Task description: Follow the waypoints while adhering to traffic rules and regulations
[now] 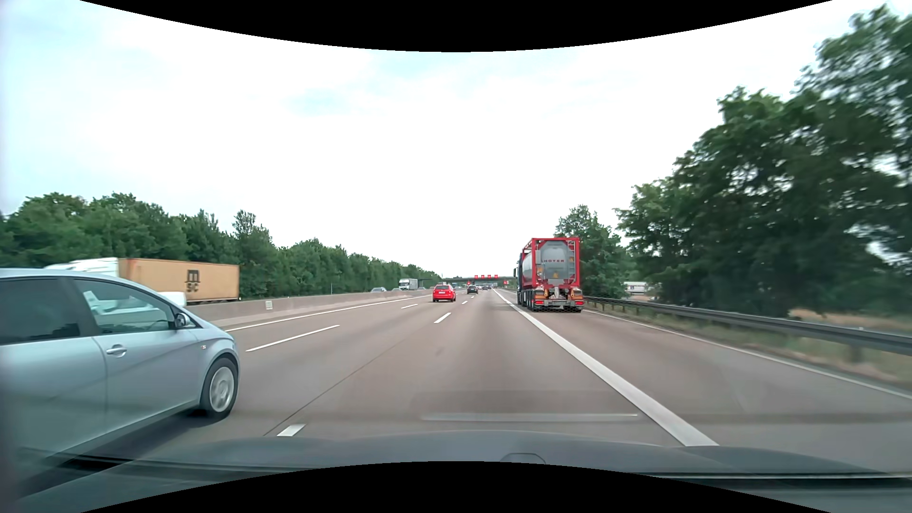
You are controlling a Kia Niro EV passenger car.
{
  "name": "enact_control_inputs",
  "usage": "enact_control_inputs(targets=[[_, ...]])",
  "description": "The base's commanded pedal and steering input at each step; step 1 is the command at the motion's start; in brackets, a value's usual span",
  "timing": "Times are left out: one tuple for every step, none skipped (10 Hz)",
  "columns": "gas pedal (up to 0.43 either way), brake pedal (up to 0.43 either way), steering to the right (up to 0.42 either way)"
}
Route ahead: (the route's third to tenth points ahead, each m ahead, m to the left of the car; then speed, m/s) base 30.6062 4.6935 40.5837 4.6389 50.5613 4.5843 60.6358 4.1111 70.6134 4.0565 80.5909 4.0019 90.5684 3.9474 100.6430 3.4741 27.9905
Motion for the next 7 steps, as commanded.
enact_control_inputs(targets=[[0.157,0.0,-0.002],[0.157,0.0,-0.001],[0.157,0.0,-0.002],[0.157,0.0,-0.001],[0.157,0.0,-0.001],[0.157,0.0,-0.002],[0.157,0.0,-0.001]])
